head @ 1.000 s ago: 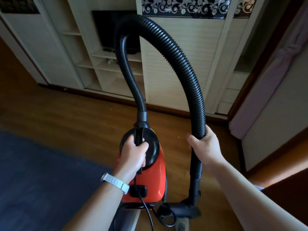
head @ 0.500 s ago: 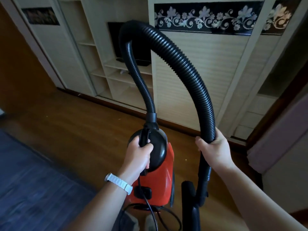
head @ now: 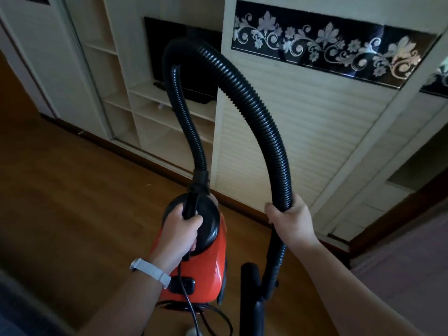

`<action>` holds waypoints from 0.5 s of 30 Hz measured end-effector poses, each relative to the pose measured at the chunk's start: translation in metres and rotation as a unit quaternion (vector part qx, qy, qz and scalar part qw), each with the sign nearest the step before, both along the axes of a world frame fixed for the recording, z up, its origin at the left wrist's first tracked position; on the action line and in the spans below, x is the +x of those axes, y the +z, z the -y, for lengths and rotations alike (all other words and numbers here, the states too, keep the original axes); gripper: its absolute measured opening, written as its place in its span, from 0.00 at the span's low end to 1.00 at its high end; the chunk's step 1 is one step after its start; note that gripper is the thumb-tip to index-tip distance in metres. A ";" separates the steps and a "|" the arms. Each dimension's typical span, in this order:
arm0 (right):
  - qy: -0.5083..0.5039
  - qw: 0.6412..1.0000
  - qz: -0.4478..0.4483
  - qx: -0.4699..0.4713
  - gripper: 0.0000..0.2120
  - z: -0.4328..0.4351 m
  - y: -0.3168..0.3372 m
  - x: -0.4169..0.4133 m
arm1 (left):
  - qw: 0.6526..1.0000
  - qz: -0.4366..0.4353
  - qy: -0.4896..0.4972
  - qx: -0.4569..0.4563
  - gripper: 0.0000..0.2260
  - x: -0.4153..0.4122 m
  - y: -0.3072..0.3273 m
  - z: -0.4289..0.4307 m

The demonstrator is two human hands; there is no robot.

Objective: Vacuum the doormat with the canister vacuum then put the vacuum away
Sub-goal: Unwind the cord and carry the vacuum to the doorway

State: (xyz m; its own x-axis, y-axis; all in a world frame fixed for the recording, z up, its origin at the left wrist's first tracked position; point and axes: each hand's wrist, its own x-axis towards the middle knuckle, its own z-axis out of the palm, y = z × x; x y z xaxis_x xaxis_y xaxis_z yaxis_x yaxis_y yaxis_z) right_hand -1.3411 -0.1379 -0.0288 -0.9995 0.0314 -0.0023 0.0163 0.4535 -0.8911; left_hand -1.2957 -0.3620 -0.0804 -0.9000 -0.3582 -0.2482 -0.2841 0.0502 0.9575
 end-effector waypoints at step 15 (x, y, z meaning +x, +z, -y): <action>0.101 0.995 -0.011 -0.015 0.09 0.153 0.003 -0.218 | 0.995 0.027 0.089 -0.037 0.04 -0.159 0.015 0.141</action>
